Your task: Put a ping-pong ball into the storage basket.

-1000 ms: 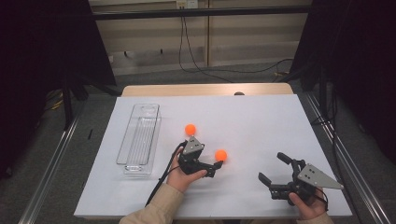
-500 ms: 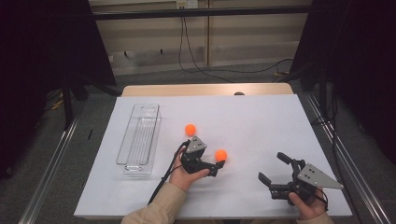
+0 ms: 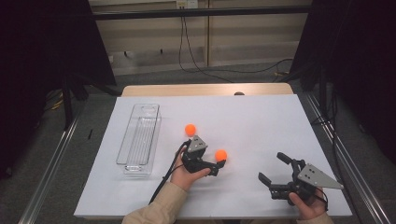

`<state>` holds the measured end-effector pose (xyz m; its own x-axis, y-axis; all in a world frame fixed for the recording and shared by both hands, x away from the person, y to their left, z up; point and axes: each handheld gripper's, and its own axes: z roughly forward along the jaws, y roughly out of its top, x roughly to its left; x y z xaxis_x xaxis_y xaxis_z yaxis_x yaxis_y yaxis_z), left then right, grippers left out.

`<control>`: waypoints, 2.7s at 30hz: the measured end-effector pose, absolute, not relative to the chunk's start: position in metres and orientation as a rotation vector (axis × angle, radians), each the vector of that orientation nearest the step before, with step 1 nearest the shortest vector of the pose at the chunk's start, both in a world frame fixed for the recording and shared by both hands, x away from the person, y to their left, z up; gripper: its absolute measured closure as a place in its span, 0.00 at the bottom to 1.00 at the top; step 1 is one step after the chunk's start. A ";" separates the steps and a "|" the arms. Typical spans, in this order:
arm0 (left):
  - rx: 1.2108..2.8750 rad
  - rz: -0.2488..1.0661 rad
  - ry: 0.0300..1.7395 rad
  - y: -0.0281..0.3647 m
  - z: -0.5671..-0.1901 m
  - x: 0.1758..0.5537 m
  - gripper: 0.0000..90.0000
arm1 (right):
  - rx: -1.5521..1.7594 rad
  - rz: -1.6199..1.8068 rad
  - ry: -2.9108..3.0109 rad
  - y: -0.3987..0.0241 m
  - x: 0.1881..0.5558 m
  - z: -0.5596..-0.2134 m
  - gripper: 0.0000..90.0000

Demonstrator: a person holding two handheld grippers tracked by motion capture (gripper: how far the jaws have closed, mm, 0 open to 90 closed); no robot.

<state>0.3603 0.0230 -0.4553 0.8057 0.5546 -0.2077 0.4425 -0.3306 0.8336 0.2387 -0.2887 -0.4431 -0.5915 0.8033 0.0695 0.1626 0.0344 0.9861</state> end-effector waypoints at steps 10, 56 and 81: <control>1.985 0.139 0.750 0.022 -0.455 0.361 0.06 | 0.975 1.598 1.796 -0.289 0.239 -0.443 0.03; 2.066 0.146 0.769 0.006 -0.458 0.370 0.11 | 0.970 1.604 1.797 -0.289 0.238 -0.442 0.03; 2.085 0.154 0.780 0.002 -0.460 0.373 0.23 | 0.968 1.604 1.798 -0.289 0.238 -0.442 0.03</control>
<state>0.3730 0.0019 -0.4600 0.7954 0.5812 -0.1719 0.4722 -0.4165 0.7769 0.2382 -0.2889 -0.4424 -0.5974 0.7991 0.0681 0.1589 0.0347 0.9867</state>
